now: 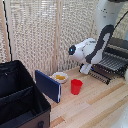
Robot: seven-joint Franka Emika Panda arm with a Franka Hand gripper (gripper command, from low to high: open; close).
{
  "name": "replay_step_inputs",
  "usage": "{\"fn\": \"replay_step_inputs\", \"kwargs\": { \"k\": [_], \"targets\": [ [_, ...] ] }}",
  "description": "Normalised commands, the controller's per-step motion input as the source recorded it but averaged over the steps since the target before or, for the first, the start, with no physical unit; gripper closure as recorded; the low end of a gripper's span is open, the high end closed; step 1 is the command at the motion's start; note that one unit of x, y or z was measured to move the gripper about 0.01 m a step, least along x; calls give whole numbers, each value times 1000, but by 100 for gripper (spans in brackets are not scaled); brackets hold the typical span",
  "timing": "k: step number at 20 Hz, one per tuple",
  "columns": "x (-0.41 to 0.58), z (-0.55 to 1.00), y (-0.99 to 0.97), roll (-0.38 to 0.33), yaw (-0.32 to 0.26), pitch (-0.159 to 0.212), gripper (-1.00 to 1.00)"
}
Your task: Gently stretch your hand towards the oven tray's handle, obtaining a firm grip, and draw it cautiously out of the oven. Transition your grip to the hot dog bowl, gingerly seizing the edge, and elevate it from the surface. Hover the bowl over the tray, delicately lower it, and temper your grip, establishing the bowl's equilibrium.
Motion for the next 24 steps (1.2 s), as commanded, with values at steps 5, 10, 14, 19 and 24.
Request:
{"fn": "replay_step_inputs", "kwargs": {
  "k": [5, 10, 14, 19, 24],
  "targets": [
    [204, 760, 86, 96, -138, 0, -100],
    [139, 522, 271, 151, -196, -15, -100],
    [39, 377, 279, 201, -228, -24, -100],
    [3, 346, 239, 210, -250, -32, -100],
    [-21, 360, 198, 184, -289, -78, -100]
  ]
}}
